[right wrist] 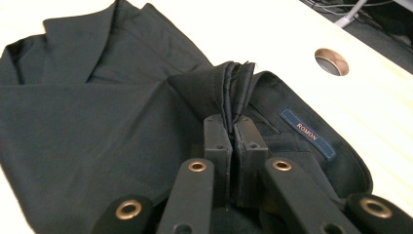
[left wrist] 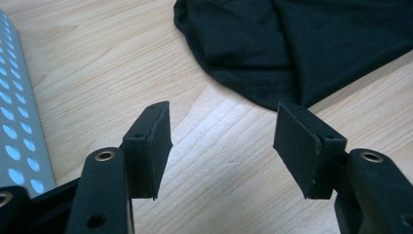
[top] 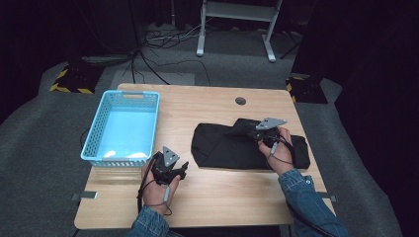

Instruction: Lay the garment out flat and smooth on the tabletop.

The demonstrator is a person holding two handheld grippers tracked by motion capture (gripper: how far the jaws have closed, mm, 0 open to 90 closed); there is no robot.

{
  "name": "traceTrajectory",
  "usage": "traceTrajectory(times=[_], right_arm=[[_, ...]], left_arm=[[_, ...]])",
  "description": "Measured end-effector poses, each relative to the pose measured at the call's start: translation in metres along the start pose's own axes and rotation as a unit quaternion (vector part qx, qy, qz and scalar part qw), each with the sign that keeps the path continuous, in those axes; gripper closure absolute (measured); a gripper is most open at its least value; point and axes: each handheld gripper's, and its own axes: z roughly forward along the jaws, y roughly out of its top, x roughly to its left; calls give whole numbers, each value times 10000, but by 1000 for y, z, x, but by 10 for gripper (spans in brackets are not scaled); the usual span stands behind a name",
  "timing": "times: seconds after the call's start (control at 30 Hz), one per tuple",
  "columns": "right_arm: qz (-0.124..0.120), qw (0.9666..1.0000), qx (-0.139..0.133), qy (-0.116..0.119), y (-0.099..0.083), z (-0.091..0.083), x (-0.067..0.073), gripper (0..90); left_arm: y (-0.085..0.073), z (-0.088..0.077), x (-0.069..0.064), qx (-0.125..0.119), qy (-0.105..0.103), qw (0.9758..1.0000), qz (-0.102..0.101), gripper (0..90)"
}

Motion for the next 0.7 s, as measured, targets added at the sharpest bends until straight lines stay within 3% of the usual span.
traceTrajectory(times=[0.33,0.7], right_arm=[[-202,9996,-186,117,-1,-37,16,857],[-289,9987,-218,366,-21,-73,38,852]], left_arm=[[0,-4,-1,-12,-29,10000,61,385],[2,-10,-7,-66,-157,9996,243,368]])
